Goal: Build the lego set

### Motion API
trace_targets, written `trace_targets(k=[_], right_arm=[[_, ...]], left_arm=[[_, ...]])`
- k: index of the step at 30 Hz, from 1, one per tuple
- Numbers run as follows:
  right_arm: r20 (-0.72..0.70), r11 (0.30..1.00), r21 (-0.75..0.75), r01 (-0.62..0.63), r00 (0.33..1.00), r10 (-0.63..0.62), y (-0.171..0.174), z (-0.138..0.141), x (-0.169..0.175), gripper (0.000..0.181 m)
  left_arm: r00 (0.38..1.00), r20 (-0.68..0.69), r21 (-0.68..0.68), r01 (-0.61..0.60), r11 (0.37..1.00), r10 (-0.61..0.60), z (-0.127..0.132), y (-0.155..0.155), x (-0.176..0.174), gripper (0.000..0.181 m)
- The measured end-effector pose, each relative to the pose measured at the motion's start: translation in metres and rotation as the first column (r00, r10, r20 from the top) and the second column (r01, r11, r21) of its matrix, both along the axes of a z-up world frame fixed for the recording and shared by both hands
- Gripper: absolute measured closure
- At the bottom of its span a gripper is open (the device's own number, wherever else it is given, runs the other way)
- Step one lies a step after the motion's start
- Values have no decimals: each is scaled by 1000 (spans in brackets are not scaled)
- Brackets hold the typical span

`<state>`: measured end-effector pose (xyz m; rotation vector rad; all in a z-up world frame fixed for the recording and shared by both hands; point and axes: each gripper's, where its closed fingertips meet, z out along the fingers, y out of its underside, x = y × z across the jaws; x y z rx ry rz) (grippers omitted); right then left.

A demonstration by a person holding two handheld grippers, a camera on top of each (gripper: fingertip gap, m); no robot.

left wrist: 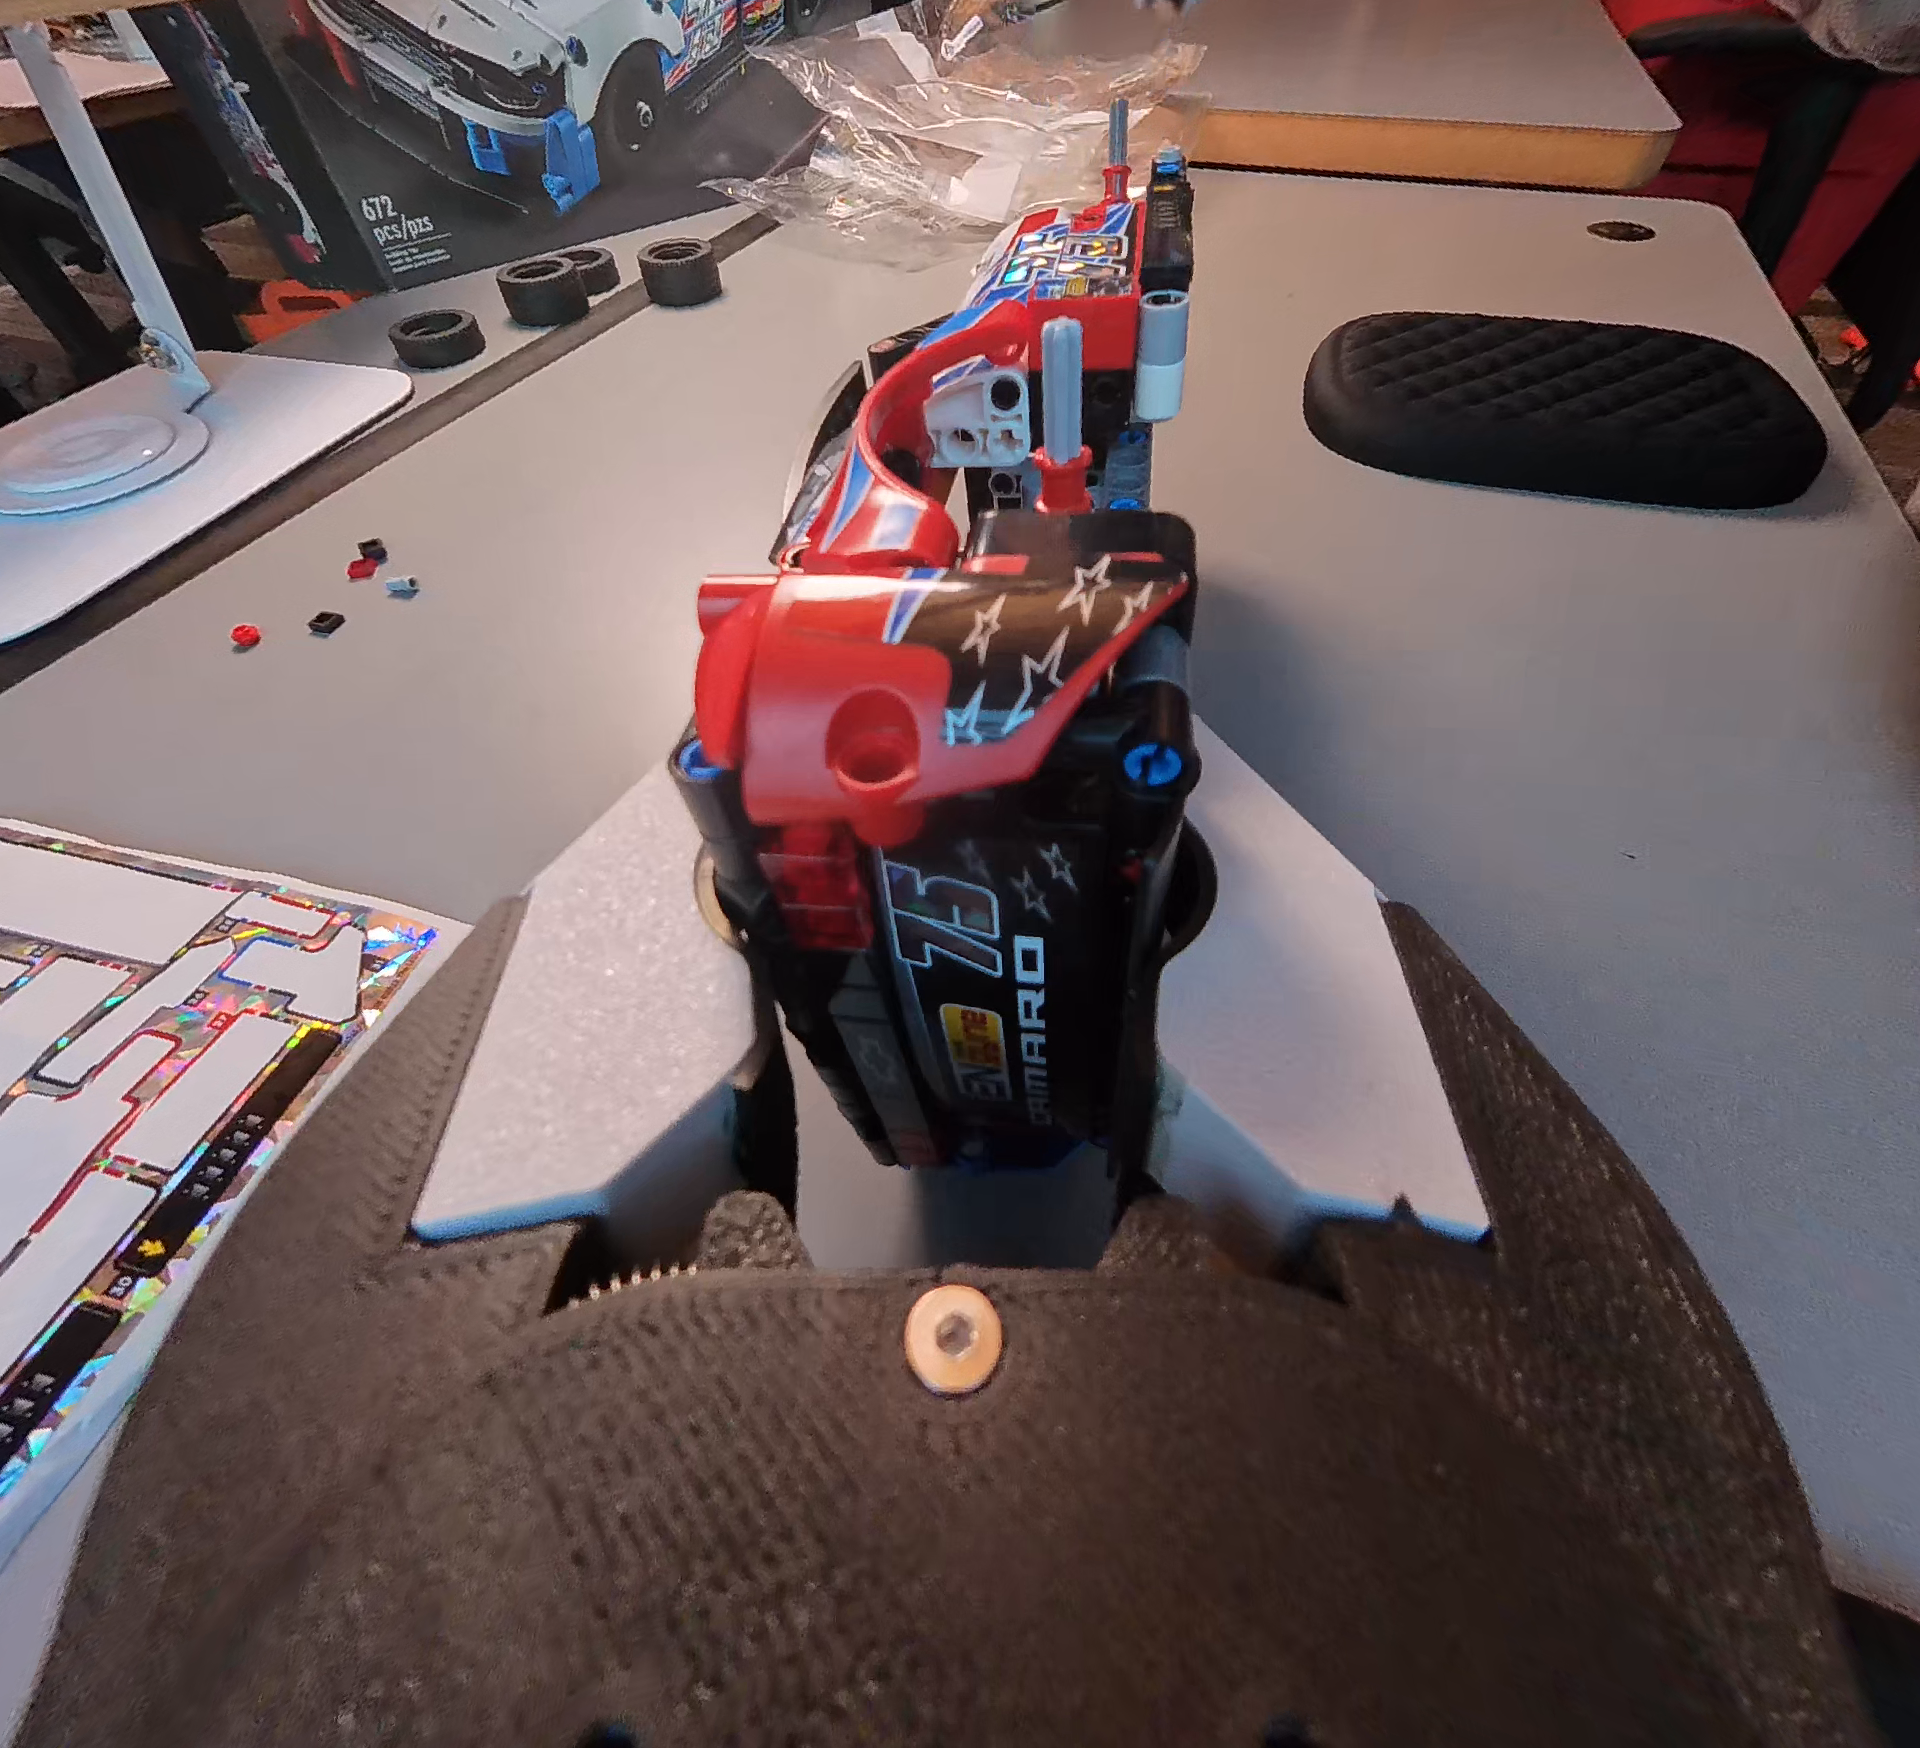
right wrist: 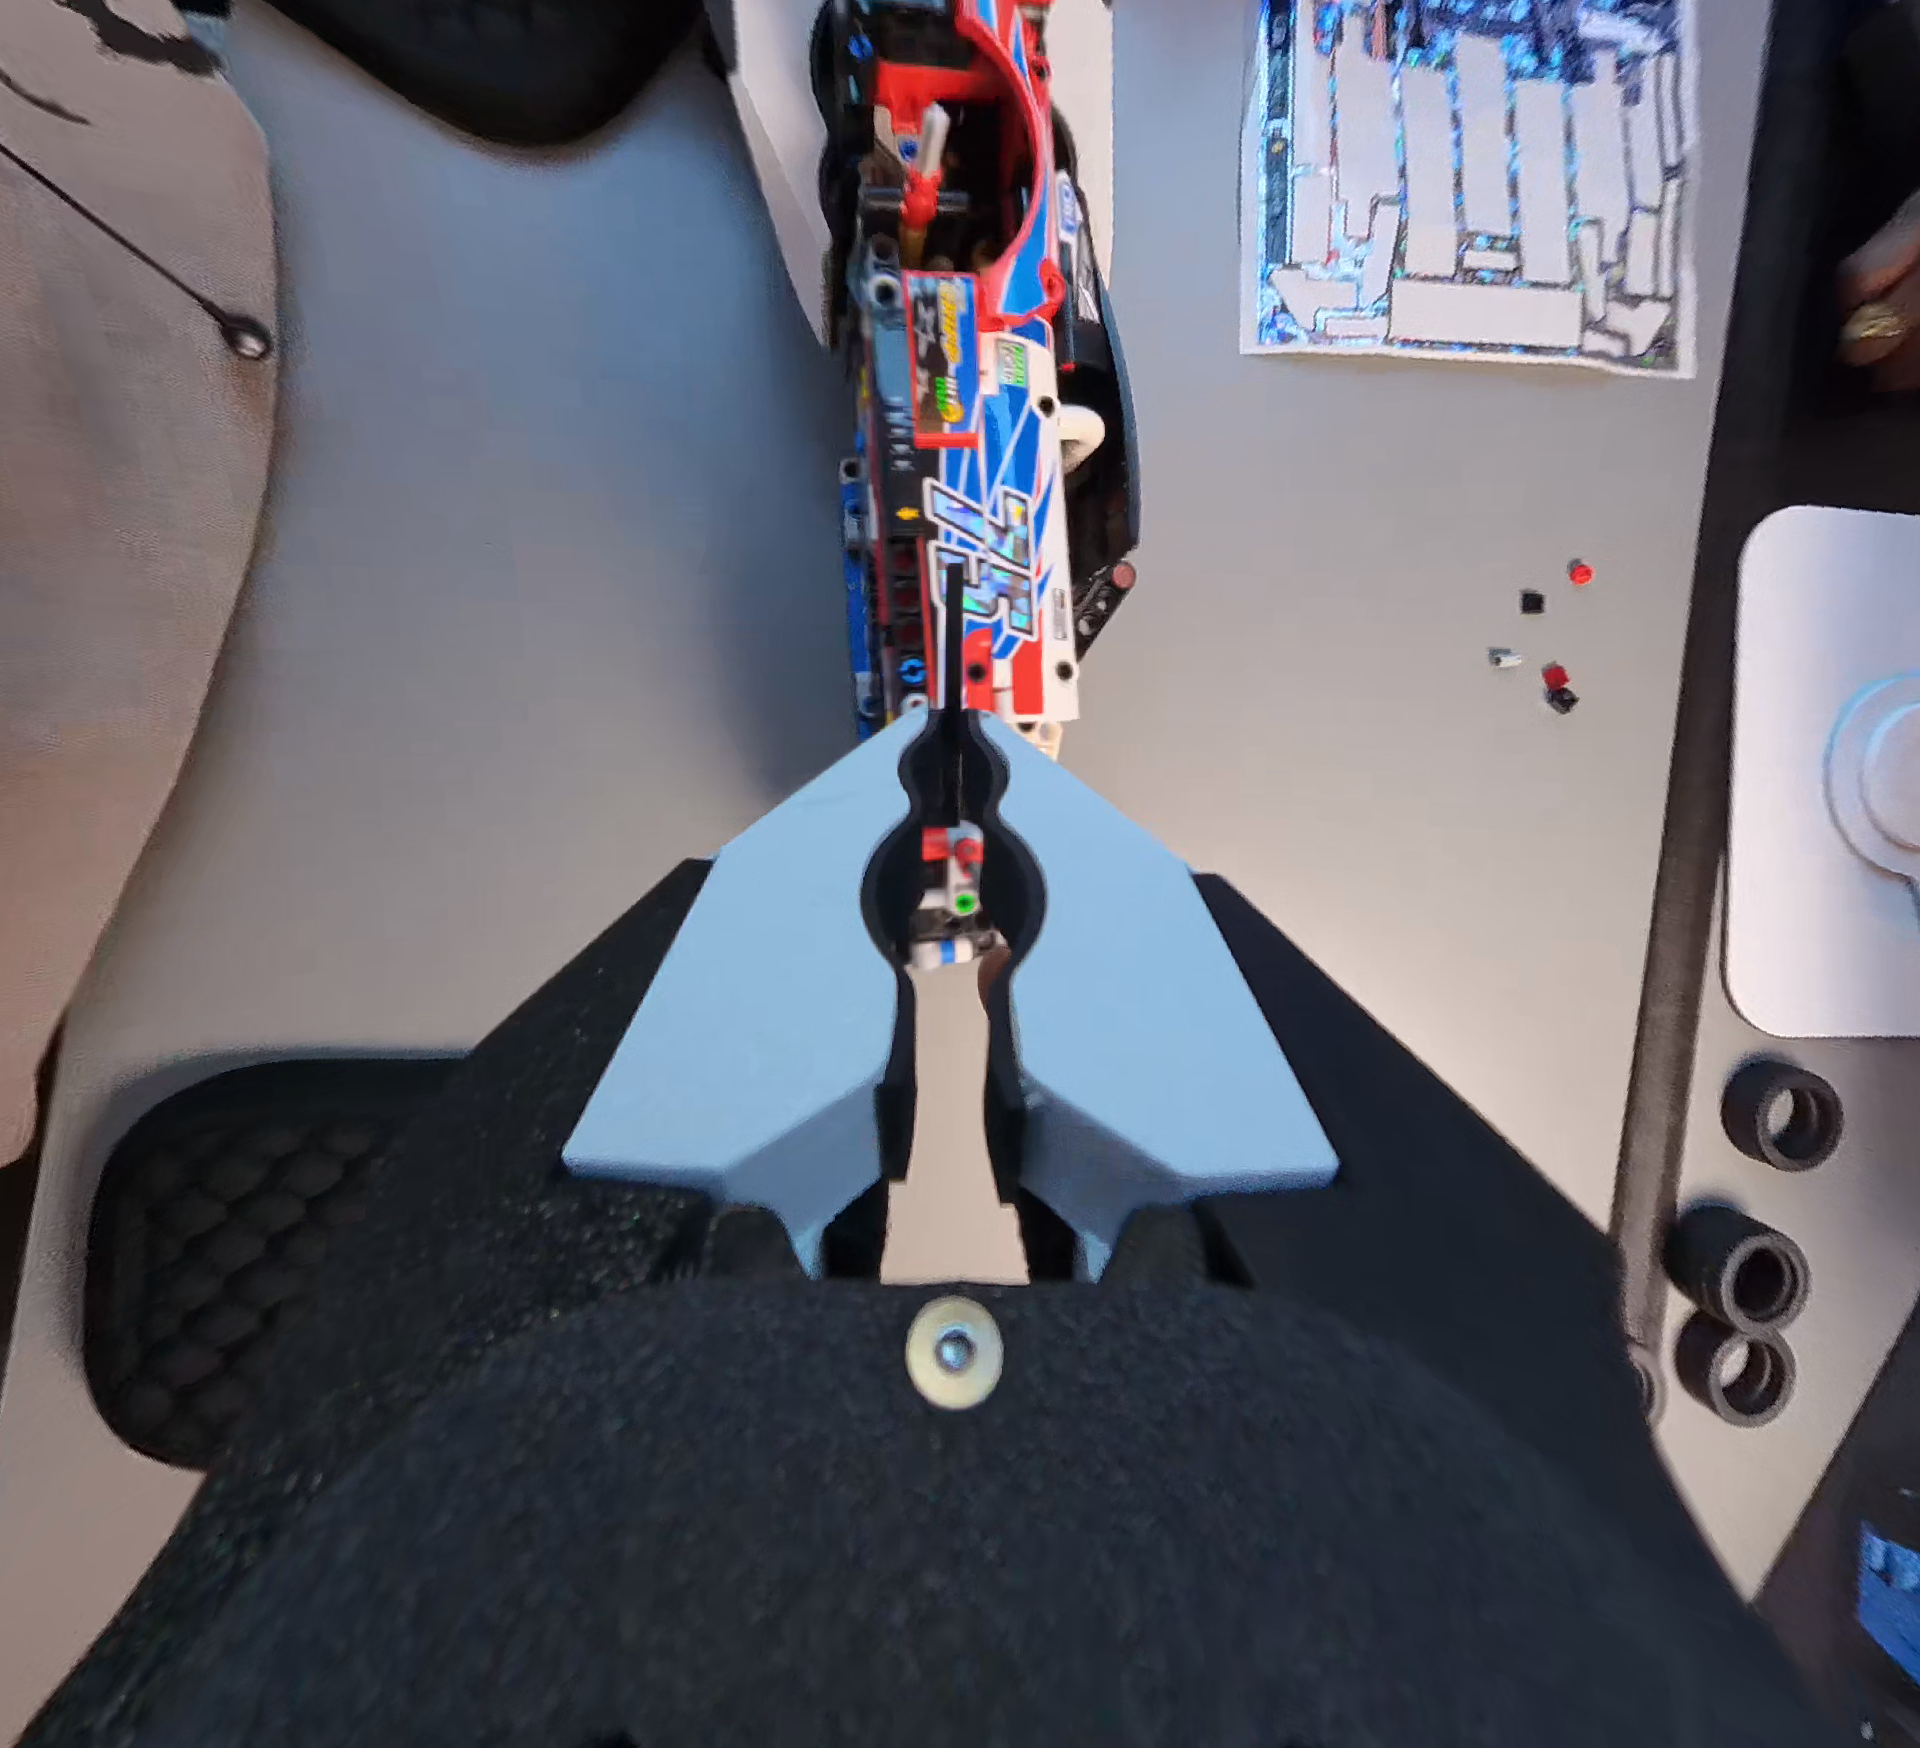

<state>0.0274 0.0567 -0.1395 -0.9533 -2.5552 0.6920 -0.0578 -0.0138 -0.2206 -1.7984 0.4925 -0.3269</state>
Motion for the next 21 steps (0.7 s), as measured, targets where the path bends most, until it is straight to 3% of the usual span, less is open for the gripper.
trace_targets(k=[2, 3, 8, 10, 13, 15, 18, 21], right_arm=[[-43, 997, 79, 14, 999, -11, -2, 0, 21, 181], [-36, 991, 135, 23, 999, -18, -3, -14, 34, 181], [28, 958, 256, 130, 990, -142, -5, -128, 73, 180], [14, 959, 228, 170, 984, -178, -8, -144, 73, 181], [24, 967, 157, 199, 978, -205, -13, -145, 72, 177], [10, 979, 93, 179, 983, -181, -20, -125, 66, 170], [-122, 991, -63, 120, 984, -127, -44, -46, 33, 169], [-215, 999, -33, 24, 976, -30, -58, 10, 1, 170]], left_arm=[[1000, 4, -4, -3, 1000, 3, 0, 0, 0, 105], [1000, 6, -5, -3, 1000, 3, 0, 0, 0, 105], [999, 32, -23, -3, 1000, 4, -1, 2, -1, 105], [999, 32, -24, -7, 1000, 8, -1, 2, -1, 105], [1000, 24, -23, -15, 1000, 15, -1, 2, -1, 105], [1000, 11, -20, -16, 1000, 17, -1, 1, 0, 105], [1000, -7, -12, -12, 1000, 12, -1, 1, 2, 105], [1000, -20, -3, -8, 1000, 8, 0, 0, 3, 105]])
